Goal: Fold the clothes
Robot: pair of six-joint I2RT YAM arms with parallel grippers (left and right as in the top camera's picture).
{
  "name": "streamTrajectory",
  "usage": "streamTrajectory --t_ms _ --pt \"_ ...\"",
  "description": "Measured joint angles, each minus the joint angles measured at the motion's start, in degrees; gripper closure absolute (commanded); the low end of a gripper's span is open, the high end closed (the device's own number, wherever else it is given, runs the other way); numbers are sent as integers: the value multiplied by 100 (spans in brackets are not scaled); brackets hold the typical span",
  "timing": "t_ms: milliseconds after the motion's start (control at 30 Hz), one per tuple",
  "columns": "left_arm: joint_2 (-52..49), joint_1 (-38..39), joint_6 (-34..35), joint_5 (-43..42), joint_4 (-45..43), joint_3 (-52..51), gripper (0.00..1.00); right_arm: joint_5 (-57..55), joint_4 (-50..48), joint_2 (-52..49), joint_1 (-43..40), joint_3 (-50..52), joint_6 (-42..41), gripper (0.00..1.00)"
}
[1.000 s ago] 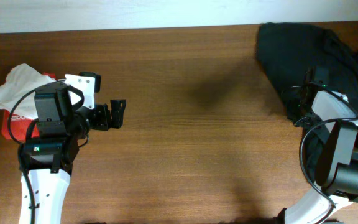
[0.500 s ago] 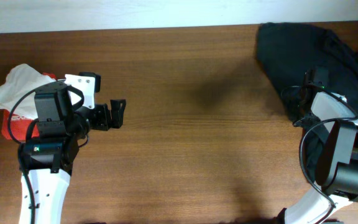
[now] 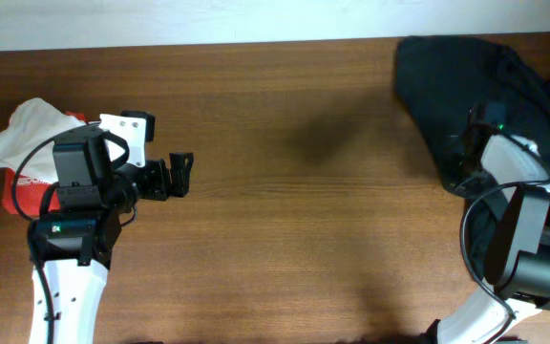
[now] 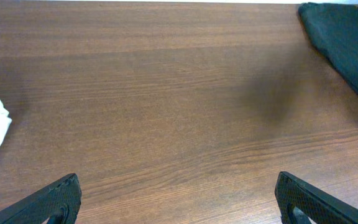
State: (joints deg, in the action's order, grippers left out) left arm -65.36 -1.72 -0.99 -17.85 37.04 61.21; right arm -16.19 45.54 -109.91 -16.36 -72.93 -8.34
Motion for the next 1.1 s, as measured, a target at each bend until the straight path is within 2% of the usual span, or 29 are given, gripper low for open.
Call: streamTrajectory --t_ms 200,367,567,833,867,900,933,967,1100 --pt "0 -2 0 0 0 2 1 286 1832 63 155 -1928 621 96" --pt "0 0 0 0 0 2 1 1226 2457 179 748 -2352 901 96" --pt "0 -2 0 0 0 4 1 2761 1821 177 2006 -2352 892 96" --pt "0 0 0 0 -9 9 1 2981 166 177 3919 -2350 109 96" --pt "0 0 0 0 -17 9 1 2911 -103 177 4124 -2350 42 89" --pt "0 -2 0 0 -35 9 1 2802 -448 177 4328 -2350 -28 71" --pt "0 0 0 0 -44 9 1 2717 -704 177 4476 -2350 -85 32" --pt "0 0 0 0 -50 9 1 2625 -935 177 4616 -2352 -98 1" --pt "0 0 0 -20 -70 9 1 2133 -1043 177 4876 -2352 -177 1"
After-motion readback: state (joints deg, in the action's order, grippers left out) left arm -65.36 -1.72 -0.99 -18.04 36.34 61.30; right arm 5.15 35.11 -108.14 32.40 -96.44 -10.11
